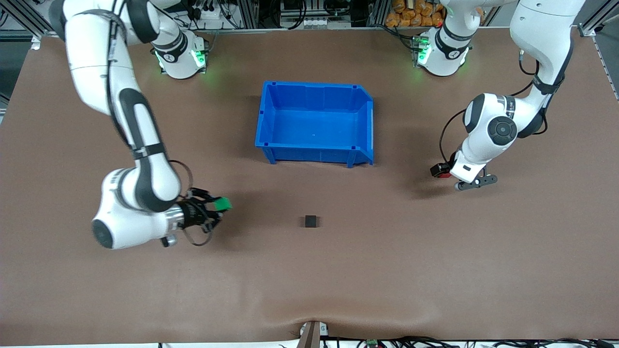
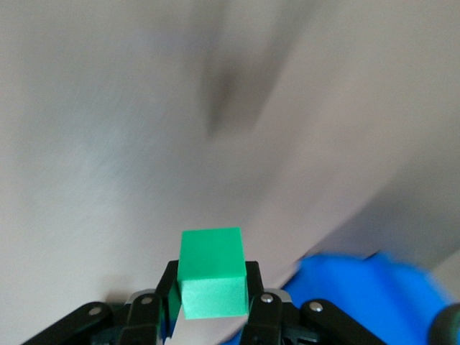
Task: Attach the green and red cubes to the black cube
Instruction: 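Carry the green cube with the right gripper onto the black cube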
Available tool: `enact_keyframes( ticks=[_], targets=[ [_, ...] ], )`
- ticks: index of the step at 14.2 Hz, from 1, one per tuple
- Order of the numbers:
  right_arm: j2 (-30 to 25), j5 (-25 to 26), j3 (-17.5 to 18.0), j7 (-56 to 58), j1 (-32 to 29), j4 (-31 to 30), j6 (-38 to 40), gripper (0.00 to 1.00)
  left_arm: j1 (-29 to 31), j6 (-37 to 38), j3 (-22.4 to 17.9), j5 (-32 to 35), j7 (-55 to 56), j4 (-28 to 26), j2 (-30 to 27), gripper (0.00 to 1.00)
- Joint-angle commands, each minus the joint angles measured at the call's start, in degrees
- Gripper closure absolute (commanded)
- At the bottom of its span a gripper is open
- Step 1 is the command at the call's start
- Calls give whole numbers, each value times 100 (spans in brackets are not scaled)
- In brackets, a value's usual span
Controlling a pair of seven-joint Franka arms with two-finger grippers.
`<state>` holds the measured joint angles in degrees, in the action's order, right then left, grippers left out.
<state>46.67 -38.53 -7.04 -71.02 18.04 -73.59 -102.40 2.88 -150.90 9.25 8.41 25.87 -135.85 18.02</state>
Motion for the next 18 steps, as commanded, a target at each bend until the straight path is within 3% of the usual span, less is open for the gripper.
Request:
enact_keyframes(
  ticks=[1,3,7,12,18],
  targets=[
    [87,-339,-51,-709,392,-59,-665,100,2,-97,15,161,156,-56,52,29],
    [184,-575,-51,-1577,700,-59,-1428,100,2,-150,15,153,156,-56,70,50],
    [500,-559,-51,-2870,1237,-33,-2476,100,-7,-150,15,153,156,-56,88,100],
    [676,-638,-51,-3057,1518,-33,-2784,100,2,-124,24,153,190,-47,9,100],
    [870,-664,-43,-3172,1738,90,-3427,100,2,385,314,153,1201,242,-132,100]
  ],
)
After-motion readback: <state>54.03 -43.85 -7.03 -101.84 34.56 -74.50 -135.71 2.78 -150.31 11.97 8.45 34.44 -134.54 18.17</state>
